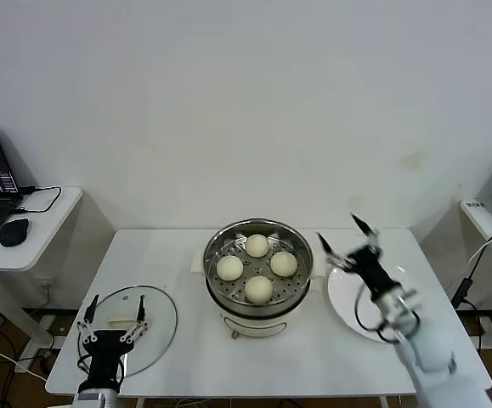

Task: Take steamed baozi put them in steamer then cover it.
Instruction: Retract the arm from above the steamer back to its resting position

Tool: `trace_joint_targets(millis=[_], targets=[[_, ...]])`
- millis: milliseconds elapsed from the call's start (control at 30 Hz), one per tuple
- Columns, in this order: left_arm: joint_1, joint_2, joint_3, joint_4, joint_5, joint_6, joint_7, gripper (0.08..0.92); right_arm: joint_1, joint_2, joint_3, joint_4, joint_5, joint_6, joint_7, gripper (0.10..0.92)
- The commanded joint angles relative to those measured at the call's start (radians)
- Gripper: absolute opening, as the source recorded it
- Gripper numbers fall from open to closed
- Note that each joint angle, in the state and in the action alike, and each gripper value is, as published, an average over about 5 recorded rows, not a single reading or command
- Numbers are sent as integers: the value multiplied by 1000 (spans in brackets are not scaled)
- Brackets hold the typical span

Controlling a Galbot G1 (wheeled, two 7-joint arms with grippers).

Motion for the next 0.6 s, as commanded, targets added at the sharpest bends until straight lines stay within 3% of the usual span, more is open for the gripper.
trace_joint_targets(millis=[33,233,433,600], targets=[[10,23,-55,120,555,-24,-40,823,-337,258,305,20,-30,39,-42,823],[103,71,-180,138,983,-36,-16,823,-353,270,354,24,-24,27,-4,823],[216,92,-240,134,1158,-29,-3,823,-334,270,353,-11,-27,42,10,822],[157,92,-237,207,1200,-16,6,823,-316,267,337,-40,-34,45,15,823]])
